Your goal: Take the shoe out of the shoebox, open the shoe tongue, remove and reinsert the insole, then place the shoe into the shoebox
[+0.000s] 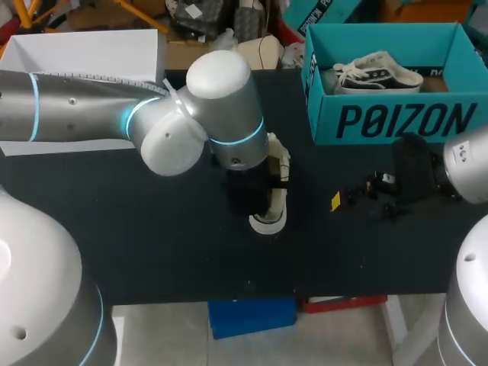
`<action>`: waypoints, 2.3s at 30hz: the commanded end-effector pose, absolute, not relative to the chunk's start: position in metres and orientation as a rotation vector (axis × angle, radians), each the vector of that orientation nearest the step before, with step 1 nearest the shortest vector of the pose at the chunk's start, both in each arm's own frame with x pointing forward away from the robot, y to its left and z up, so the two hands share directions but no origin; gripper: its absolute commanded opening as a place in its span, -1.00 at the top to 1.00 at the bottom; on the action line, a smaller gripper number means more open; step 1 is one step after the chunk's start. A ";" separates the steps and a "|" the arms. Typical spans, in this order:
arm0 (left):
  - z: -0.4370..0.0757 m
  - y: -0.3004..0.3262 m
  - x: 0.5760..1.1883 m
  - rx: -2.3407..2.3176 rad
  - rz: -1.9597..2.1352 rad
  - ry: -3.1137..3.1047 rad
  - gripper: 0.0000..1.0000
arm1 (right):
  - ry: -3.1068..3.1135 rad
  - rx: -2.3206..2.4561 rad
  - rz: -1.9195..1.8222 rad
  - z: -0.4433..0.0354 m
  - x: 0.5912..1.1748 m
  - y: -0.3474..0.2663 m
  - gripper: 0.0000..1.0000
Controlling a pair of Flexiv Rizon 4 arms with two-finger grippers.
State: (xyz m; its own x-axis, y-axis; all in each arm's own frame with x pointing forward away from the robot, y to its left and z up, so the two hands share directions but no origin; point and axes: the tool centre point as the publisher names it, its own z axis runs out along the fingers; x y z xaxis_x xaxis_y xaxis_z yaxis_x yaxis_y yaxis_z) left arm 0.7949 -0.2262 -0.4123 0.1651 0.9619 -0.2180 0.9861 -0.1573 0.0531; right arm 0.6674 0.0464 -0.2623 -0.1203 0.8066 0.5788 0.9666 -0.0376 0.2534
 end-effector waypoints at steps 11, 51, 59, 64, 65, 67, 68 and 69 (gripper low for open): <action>-0.324 -0.205 0.819 1.751 -0.655 2.045 1.00 | -1.982 -1.893 -0.898 -0.263 0.668 0.048 -1.00; -0.319 -0.256 0.943 1.135 -0.792 2.437 1.00 | -1.982 -1.893 -0.898 -0.263 0.668 0.048 -1.00; -0.339 -0.247 0.925 1.202 -0.784 2.481 1.00 | -1.982 -1.893 -0.898 -0.263 0.668 0.048 -1.00; -0.350 -0.251 0.913 1.237 -0.793 2.494 1.00 | -1.982 -1.893 -0.898 -0.263 0.668 0.048 -1.00; -0.351 -0.253 0.911 1.240 -0.799 2.494 1.00 | -1.982 -1.893 -0.898 -0.263 0.668 0.048 -1.00; -0.355 -0.258 0.907 1.251 -0.807 2.494 1.00 | -1.982 -1.893 -0.898 -0.263 0.668 0.048 -1.00; -0.356 -0.261 0.905 1.254 -0.811 2.493 1.00 | -1.982 -1.893 -0.898 -0.263 0.668 0.048 -1.00; -0.357 -0.263 0.904 1.257 -0.821 2.490 1.00 | -1.982 -1.893 -0.898 -0.263 0.668 0.048 -1.00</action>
